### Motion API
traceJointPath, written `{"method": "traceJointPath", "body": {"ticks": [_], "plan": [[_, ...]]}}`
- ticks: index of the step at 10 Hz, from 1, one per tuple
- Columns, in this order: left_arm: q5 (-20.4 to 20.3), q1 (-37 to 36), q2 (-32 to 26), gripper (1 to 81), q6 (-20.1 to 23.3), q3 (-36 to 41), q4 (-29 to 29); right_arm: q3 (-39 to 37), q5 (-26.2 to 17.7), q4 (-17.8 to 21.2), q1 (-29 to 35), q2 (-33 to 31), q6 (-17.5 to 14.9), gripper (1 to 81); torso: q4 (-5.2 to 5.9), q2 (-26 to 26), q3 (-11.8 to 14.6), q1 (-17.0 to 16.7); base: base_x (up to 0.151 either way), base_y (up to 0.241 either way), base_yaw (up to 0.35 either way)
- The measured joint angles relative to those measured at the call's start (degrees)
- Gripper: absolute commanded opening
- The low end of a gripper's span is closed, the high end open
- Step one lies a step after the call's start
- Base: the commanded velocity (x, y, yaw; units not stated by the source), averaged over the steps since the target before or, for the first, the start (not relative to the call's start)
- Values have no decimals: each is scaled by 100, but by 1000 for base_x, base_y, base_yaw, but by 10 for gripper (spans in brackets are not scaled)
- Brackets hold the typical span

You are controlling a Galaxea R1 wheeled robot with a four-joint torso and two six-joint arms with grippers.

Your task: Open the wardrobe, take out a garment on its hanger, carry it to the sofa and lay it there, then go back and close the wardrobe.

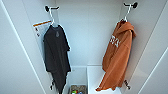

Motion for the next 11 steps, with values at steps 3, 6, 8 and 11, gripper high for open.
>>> {"method": "traceJointPath", "body": {"ticks": [3, 6, 8, 11], "plan": [[11, 38, 20, 811, 0, 2, -4, -2, 4, 0, -35, 0, 0, 811, 0, 0, 0, 2, 23, 0, 0], [26, 52, 7, 811, 0, 2, -6, -2, -2, -5, -50, 12, -2, 811, 0, 0, 0, -2, 0, 0, 0], [26, 51, 9, 811, 0, 2, -6, -2, 0, -2, -46, 12, -78, 811, 0, 0, 0, -2, 35, 0, 0], [45, 74, 9, 811, 2, 2, -6, -2, -7, -2, -77, 12, -89, 811, 0, -4, 2, -3, 84, 0, 0]]}}
